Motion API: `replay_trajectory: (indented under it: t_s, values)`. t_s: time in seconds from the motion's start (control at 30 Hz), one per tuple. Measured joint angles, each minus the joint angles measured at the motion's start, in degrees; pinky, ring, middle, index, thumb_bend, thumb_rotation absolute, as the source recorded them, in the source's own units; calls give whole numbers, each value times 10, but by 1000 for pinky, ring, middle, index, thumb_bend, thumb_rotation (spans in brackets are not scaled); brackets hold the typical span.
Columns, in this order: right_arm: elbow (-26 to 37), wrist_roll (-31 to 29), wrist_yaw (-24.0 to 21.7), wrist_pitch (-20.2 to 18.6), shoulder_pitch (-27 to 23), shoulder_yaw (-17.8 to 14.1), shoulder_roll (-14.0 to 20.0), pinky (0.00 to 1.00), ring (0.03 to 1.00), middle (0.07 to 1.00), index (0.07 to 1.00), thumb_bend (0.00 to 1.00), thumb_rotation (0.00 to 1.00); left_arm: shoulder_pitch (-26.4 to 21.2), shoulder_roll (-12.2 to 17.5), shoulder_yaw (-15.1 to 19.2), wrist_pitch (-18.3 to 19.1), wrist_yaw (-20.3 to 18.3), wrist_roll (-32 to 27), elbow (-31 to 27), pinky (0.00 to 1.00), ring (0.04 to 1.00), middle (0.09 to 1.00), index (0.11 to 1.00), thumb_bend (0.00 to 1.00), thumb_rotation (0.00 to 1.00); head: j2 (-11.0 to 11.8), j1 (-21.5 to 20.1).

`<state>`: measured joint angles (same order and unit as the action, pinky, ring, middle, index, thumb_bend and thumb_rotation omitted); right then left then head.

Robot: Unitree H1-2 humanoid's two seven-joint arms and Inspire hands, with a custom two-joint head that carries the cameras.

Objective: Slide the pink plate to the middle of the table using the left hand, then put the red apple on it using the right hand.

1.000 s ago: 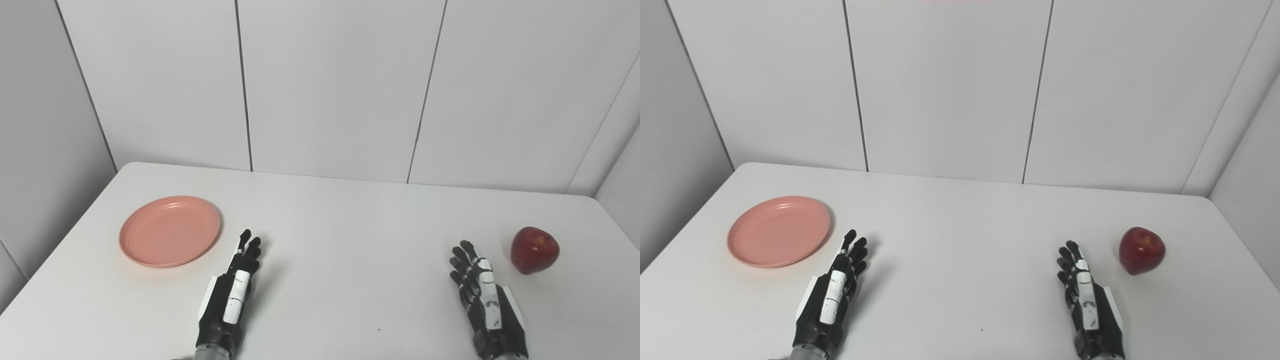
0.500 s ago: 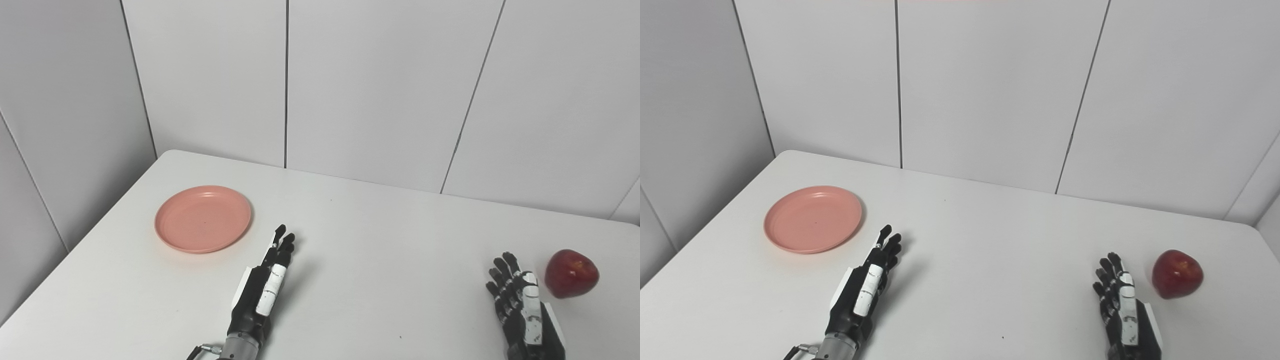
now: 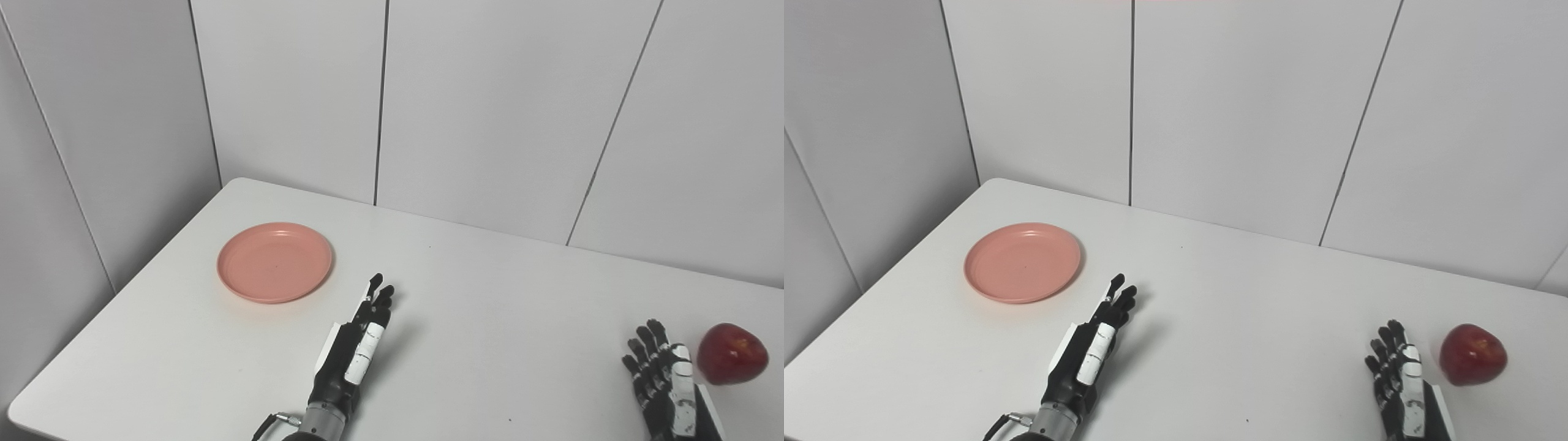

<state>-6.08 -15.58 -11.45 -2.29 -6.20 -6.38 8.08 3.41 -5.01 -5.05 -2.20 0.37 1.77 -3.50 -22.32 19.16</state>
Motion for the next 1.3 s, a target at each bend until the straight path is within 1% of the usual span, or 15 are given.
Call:
replay_trajectory:
  t_s: [0.33, 0.47, 0.7, 0.93, 1.0, 1.1, 1.2, 1.3]
  values:
    - [-8, 2, -1, 1, -5, -5, 4, 1000, 1000, 995, 1000, 851, 1000, 0, -1, -6, -10, 9, 1, 2, 1000, 975, 964, 1000, 753, 968, 6, 6]
    - [-8, 2, -1, 1, -5, -5, 4, 1000, 1000, 994, 1000, 848, 1000, 0, -1, -7, -11, 9, 1, 2, 1000, 988, 968, 1000, 756, 969, 4, -1]
    - [-8, 7, 0, 1, -5, -4, 4, 1000, 996, 985, 1000, 855, 1000, 0, -1, -7, -11, 9, 1, 2, 1000, 984, 969, 1000, 753, 979, 3, -5]
    - [-7, 8, 0, 1, -4, -4, 3, 1000, 988, 979, 1000, 839, 1000, 0, -1, -7, -11, 9, 1, 2, 1000, 980, 964, 1000, 764, 982, 3, -6]
    - [-7, 10, 1, 1, -4, -3, 3, 1000, 983, 976, 1000, 847, 1000, 0, 0, -7, -11, 9, 1, 1, 1000, 982, 964, 1000, 761, 983, 3, -16]
    - [-5, 11, 2, 1, -4, -2, -1, 1000, 989, 980, 1000, 829, 1000, 1, 1, -5, -12, 9, 2, -2, 1000, 988, 966, 1000, 775, 977, 2, -22]
    - [-2, 11, 2, 1, -3, -1, -2, 1000, 990, 982, 1000, 803, 1000, 4, 2, -2, -10, 8, -2, -10, 1000, 998, 970, 1000, 819, 974, 2, -31]
    - [4, 14, 2, 1, 0, 1, -4, 1000, 991, 983, 1000, 795, 1000, 7, 6, 5, 9, 5, -19, -22, 1000, 999, 967, 1000, 835, 975, 2, -34]
